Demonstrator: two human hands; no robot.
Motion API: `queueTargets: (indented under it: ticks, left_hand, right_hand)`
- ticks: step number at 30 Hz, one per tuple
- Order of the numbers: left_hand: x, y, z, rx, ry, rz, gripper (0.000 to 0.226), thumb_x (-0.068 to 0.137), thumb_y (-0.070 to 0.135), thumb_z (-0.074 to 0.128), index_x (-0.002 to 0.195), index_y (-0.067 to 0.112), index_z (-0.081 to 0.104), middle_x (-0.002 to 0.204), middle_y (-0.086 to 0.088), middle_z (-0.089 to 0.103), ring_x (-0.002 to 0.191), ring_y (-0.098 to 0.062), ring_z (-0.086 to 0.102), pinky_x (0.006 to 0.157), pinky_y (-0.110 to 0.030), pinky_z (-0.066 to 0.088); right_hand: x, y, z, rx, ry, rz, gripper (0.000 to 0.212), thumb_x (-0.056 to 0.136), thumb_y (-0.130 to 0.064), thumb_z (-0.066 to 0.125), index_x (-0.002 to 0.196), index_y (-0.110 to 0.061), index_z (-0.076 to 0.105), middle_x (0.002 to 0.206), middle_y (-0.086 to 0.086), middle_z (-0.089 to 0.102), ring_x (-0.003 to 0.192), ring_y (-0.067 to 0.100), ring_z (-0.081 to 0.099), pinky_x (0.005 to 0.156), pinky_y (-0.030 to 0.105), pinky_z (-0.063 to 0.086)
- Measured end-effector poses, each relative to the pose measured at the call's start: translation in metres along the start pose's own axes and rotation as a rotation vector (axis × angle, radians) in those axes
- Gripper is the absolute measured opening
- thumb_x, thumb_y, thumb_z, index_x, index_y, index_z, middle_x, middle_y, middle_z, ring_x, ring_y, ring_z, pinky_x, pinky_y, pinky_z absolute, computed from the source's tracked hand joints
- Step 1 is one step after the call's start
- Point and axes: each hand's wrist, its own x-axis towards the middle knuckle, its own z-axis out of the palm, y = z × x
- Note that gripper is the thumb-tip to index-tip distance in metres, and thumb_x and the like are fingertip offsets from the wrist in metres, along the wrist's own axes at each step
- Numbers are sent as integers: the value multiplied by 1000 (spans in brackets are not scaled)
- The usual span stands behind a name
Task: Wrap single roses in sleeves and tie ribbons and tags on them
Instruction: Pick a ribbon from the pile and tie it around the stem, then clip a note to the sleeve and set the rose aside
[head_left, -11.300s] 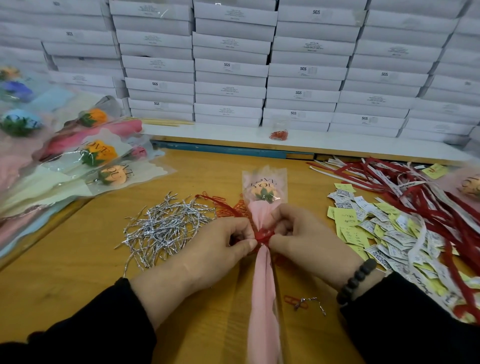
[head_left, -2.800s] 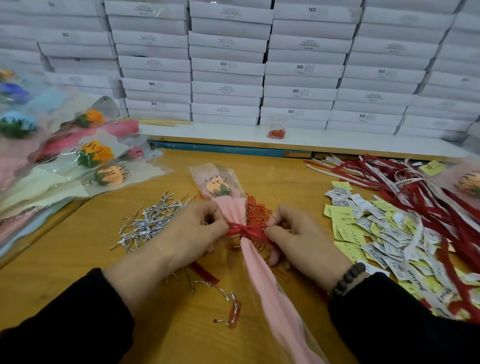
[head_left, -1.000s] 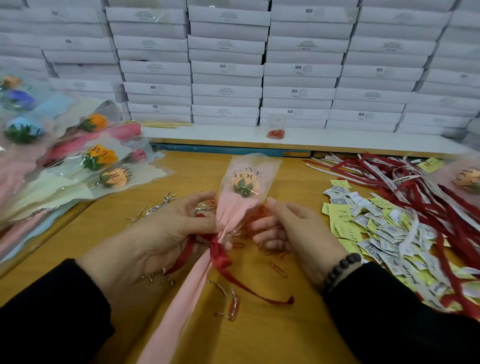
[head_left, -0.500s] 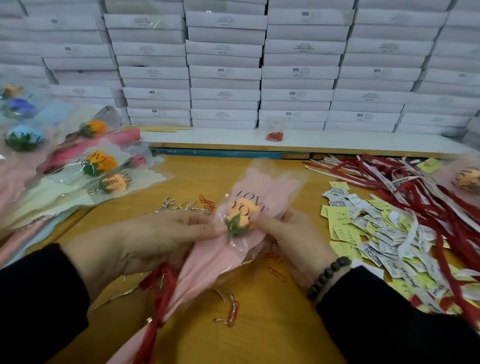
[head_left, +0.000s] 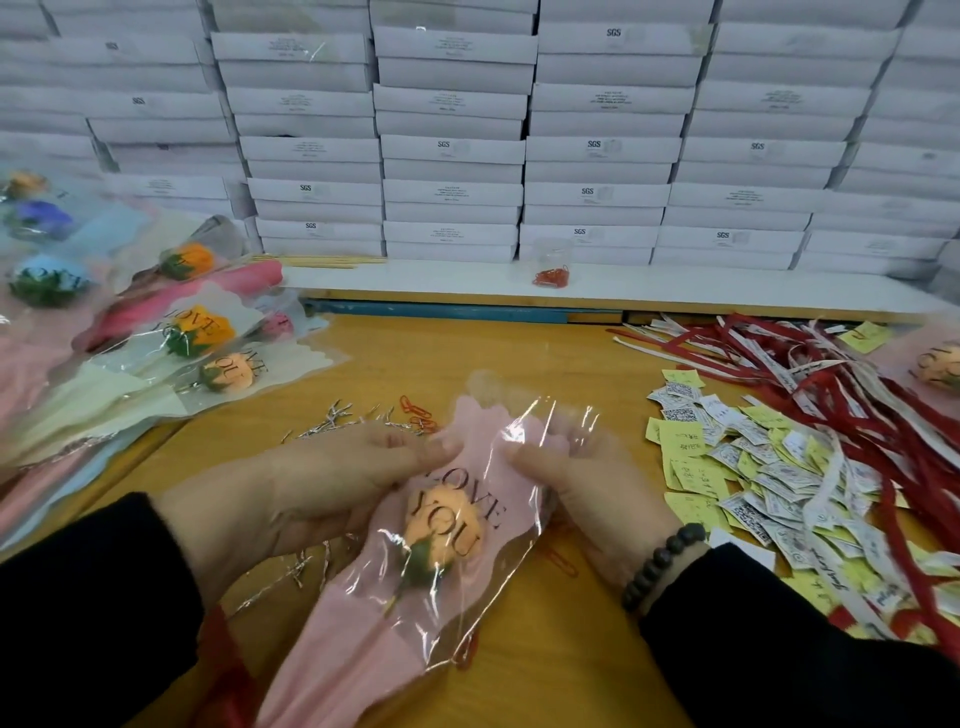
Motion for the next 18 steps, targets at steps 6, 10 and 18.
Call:
queueTargets:
  ticks: [6, 10, 18]
  left_hand:
    - [19, 6, 5, -10, 238, 76, 56, 60, 37, 74, 103, 2, 64, 89, -24, 70, 78, -32, 55, 78, -38, 44]
    - [26, 5, 9, -123, 204, 114, 29, 60, 9, 70, 88, 1, 68, 72, -15, 70, 55, -21, 65, 53, -27, 55]
    - [29, 7, 1, -114, 144, 63, 24, 66, 16, 73, 82, -1, 70, 71, -13, 68, 53, -18, 62, 54, -23, 55]
  right_hand:
    - [-2, -1, 4, 3, -133, -70, 10, 78, -8, 68, 79, -17, 73, 70, 9, 71, 57, 11, 62, 54, 26, 53]
    - [4, -1, -4, -2, -2, -18, 14, 80, -24, 68, 74, -12, 73, 72, 8, 69, 61, 17, 59, 64, 35, 49]
    - [2, -7, 1, -132, -31, -55, 9, 81, -6, 68, 72, -10, 68, 60, 2, 64, 52, 8, 55, 50, 18, 46]
